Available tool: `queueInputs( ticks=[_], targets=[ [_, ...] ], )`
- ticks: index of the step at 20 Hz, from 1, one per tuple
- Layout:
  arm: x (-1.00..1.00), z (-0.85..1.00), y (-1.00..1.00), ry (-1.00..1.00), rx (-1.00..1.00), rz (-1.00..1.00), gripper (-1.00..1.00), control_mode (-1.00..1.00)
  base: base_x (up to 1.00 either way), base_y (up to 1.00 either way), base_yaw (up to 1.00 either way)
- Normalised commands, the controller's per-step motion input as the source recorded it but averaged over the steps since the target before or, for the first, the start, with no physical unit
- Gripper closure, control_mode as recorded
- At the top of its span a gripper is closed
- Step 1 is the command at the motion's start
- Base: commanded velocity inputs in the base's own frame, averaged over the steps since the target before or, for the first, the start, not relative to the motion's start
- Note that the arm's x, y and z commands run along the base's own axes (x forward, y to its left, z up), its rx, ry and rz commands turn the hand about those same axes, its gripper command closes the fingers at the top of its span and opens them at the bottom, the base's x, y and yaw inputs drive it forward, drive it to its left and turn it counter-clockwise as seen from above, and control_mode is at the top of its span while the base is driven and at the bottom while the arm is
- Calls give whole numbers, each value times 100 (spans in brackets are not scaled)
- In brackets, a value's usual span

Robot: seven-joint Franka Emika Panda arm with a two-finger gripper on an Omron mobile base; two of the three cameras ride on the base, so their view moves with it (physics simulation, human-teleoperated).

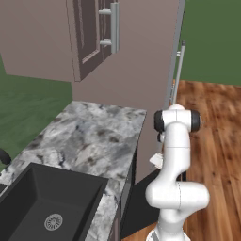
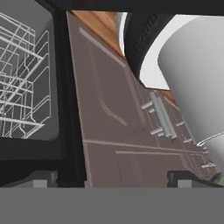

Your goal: Open the dishwasher door and pull out the top rack.

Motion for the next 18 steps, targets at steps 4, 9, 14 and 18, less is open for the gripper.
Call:
queueInputs(
  ticks=[4, 9, 14, 18],
  targets=[
    [57, -59, 0, 2, -5, -4, -100, -100, 0, 0, 0],
    [59, -43, 3, 0, -2, -3, -100, -100, 0, 0, 0],
    [44, -42, 7, 0, 0, -2, -100, -100, 0, 0, 0],
    [40, -43, 15, 0, 0, -1, -100, -100, 0, 0, 0]
  ],
)
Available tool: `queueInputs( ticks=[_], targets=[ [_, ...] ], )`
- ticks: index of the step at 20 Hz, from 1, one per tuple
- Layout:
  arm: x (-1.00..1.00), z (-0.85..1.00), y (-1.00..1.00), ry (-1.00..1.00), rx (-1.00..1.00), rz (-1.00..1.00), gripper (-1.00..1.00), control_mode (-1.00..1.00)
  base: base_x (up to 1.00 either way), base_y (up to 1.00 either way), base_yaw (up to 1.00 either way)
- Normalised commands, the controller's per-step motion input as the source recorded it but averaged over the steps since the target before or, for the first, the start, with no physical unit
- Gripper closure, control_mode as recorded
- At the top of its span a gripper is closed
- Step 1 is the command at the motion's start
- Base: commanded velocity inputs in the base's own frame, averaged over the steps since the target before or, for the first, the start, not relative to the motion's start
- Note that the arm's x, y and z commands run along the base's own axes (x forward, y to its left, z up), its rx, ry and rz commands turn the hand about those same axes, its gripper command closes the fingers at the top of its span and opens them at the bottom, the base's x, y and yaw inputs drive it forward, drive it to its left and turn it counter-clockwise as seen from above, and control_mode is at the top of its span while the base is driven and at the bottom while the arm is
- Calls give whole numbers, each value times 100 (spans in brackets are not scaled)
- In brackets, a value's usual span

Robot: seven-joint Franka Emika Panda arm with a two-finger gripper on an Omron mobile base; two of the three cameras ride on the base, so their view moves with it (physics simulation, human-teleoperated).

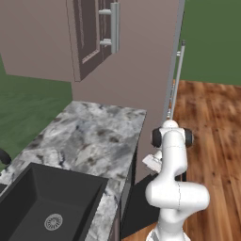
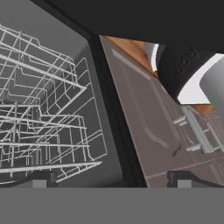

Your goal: Open the dishwasher door and pull out the top rack.

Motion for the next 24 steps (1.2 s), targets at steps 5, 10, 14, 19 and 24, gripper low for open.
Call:
queueInputs(
  ticks=[5, 10, 14, 19, 24],
  targets=[
    [32, -30, 27, 0, 0, -3, -100, -100, 0, 0, 0],
    [18, -11, 32, 0, 0, -5, -100, -100, 0, 0, 0],
    [18, -3, 21, 0, 4, -6, -100, -100, 0, 0, 0],
    [6, -2, 18, 0, 7, -5, -100, -100, 0, 0, 0],
    [0, -17, 18, 0, 11, -2, -100, -100, 0, 0, 0]
  ],
)
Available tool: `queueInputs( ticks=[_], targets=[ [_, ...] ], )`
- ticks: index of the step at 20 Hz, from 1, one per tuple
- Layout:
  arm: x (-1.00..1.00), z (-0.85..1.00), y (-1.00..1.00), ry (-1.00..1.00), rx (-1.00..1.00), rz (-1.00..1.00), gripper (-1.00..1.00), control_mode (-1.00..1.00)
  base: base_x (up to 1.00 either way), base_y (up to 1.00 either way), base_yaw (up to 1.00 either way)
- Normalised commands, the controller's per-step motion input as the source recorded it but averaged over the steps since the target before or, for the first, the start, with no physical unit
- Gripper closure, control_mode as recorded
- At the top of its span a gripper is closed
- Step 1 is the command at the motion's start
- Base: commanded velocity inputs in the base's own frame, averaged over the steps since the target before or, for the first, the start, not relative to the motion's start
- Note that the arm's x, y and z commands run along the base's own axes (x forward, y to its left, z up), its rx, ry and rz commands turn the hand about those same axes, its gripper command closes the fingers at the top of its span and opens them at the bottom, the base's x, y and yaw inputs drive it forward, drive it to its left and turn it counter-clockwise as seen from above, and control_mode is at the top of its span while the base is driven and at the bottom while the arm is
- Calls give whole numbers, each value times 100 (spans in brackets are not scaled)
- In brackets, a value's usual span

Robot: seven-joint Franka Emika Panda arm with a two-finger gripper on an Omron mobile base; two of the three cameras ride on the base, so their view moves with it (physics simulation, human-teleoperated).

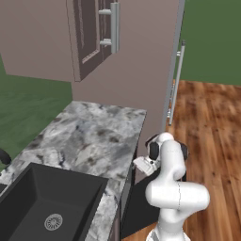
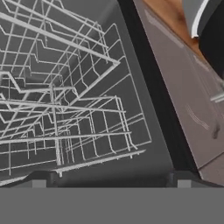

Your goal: Open the dishwasher door and pull out the top rack.

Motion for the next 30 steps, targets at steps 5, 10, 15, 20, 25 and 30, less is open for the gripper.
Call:
queueInputs(
  ticks=[5, 10, 15, 20, 25, 30],
  targets=[
    [2, -17, 26, 0, 6, -3, -100, -100, 0, 0, 0],
    [22, -11, 20, -2, 3, -3, -100, -100, 0, 0, 0],
    [30, -4, 18, -1, 3, -3, -100, -100, 0, 0, 0],
    [34, -5, 13, 0, 5, -2, -100, -100, 0, 0, 0],
    [25, -21, 15, 0, 5, -1, -100, -100, 0, 0, 0],
    [8, -32, 29, 0, 6, -1, -100, -100, 0, 0, 0]
  ],
)
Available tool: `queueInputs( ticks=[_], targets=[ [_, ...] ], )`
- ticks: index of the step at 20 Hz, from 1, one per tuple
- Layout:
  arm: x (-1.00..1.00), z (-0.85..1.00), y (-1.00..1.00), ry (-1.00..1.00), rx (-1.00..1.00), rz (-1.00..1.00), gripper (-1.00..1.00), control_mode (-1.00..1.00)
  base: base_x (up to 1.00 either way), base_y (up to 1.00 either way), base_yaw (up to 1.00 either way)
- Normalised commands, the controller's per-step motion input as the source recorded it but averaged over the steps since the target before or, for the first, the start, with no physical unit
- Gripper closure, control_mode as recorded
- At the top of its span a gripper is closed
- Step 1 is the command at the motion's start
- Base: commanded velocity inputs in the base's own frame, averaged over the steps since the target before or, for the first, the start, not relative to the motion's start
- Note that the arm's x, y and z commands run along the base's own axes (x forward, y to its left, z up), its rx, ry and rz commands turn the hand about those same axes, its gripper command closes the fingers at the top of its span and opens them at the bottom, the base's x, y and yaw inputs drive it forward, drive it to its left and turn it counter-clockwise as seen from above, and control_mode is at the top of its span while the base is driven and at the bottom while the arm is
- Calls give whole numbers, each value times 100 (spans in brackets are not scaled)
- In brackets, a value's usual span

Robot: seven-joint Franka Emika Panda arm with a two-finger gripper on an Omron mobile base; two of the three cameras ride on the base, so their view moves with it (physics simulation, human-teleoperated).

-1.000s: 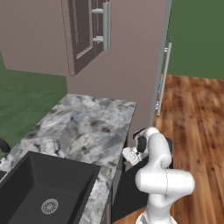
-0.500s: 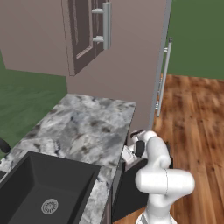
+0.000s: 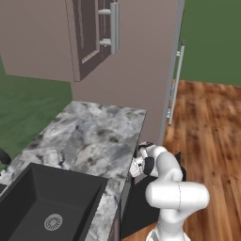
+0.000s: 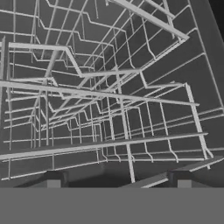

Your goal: Open the dishwasher door and pull out the top rack.

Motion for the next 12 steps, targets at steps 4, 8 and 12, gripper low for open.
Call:
queueInputs(
  ticks=[4, 8, 12],
  targets=[
    [0, -27, 28, 0, 11, 0, -100, -100, 0, 0, 0],
    [0, -27, 44, 0, 13, 1, -100, -100, 0, 0, 0],
    [-43, -18, 5, -7, 22, 9, -100, -100, 0, 0, 0]
  ],
)
